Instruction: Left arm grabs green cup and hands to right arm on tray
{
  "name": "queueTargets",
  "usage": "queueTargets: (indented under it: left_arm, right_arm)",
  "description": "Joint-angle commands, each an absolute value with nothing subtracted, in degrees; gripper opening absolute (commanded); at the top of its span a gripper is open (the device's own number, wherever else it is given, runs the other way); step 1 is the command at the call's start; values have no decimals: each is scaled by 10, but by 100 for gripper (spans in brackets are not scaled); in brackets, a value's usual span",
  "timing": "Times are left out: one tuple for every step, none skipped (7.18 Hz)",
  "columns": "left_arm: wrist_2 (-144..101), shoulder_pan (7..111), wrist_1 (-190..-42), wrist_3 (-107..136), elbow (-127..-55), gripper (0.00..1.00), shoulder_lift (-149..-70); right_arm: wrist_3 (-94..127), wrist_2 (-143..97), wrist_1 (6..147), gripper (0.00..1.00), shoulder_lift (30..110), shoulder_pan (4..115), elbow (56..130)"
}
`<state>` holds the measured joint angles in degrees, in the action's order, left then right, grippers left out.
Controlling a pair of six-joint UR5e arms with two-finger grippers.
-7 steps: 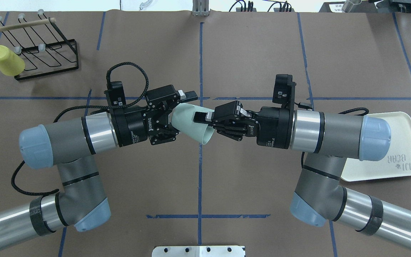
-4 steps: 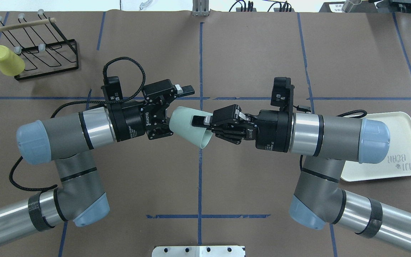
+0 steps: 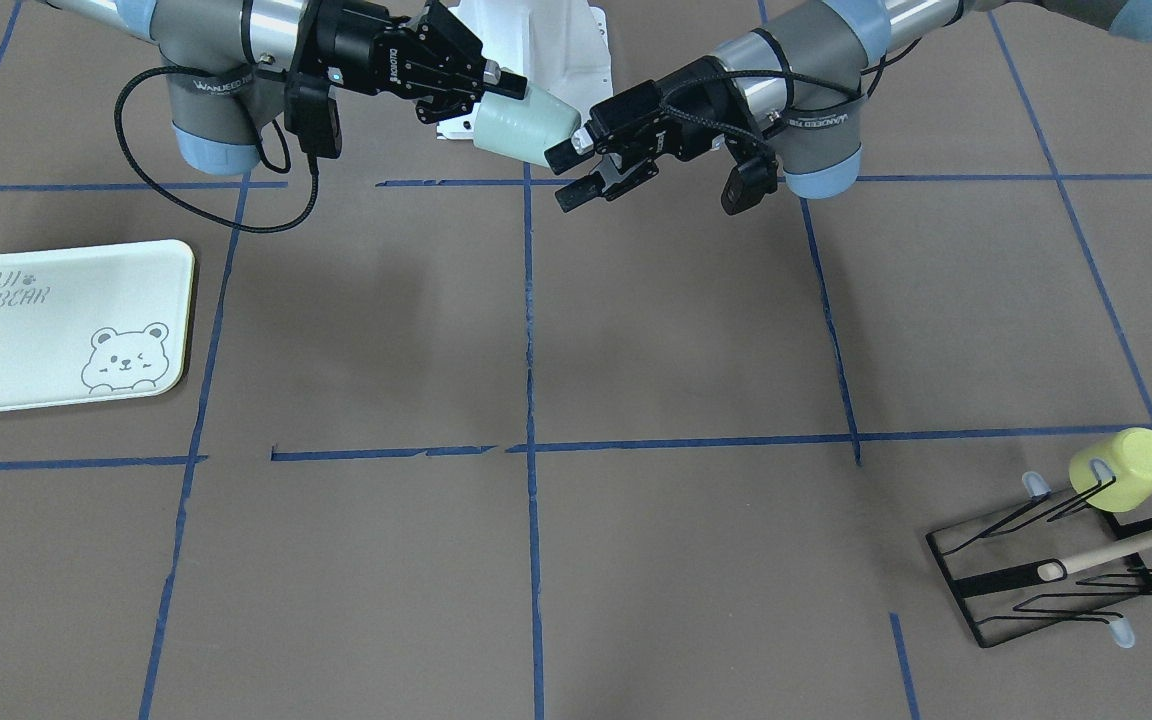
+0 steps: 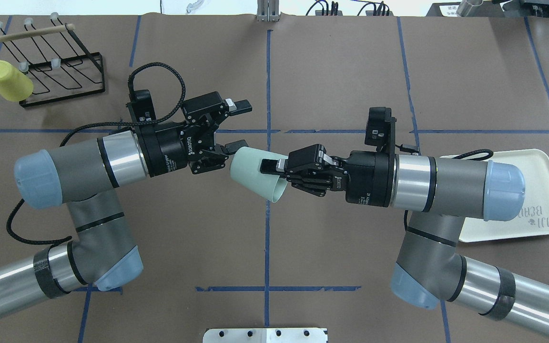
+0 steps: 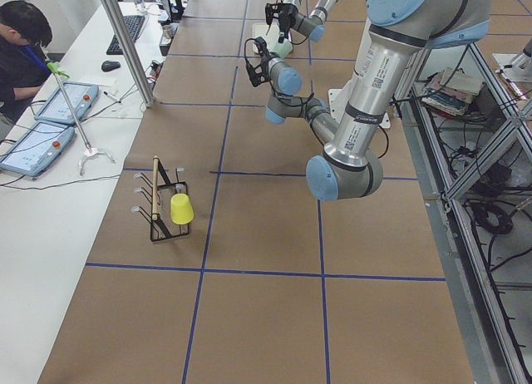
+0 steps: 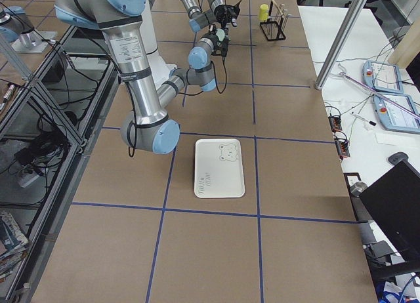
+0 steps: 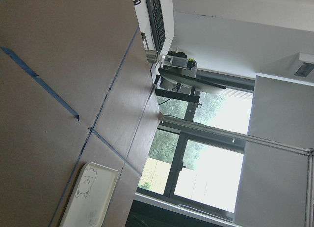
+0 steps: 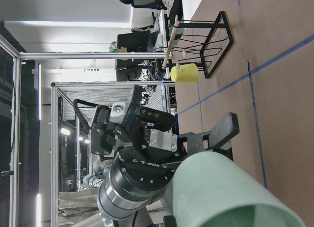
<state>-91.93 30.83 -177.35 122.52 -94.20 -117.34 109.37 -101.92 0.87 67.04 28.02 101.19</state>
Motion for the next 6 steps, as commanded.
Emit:
queueTargets:
  left_arm:
    - [-921, 351, -1717, 1220, -930, 100, -1172]
    - [-927, 365, -1662, 1188, -931, 100, -1172]
    - [-932, 366, -1603, 1133, -932, 100, -1167]
    - [-980, 388, -1519, 1081, -938, 100, -1167]
    - [-1059, 432, -1428, 1033, -949, 100, -1166]
    - [-1106, 467, -1369, 978, -963, 100, -1157]
  right_arm:
    - [1093, -1020, 20, 0, 683, 284, 1011]
    - [1092, -1027, 65, 0, 689, 305, 1012]
    - [1087, -1085, 142, 0, 682, 337, 1014]
    - [1057, -1133, 212, 0, 684, 376, 1022]
    - [1013, -1185, 303, 0, 682, 409, 1033]
    - [950, -1211, 416, 0, 680, 427, 1061]
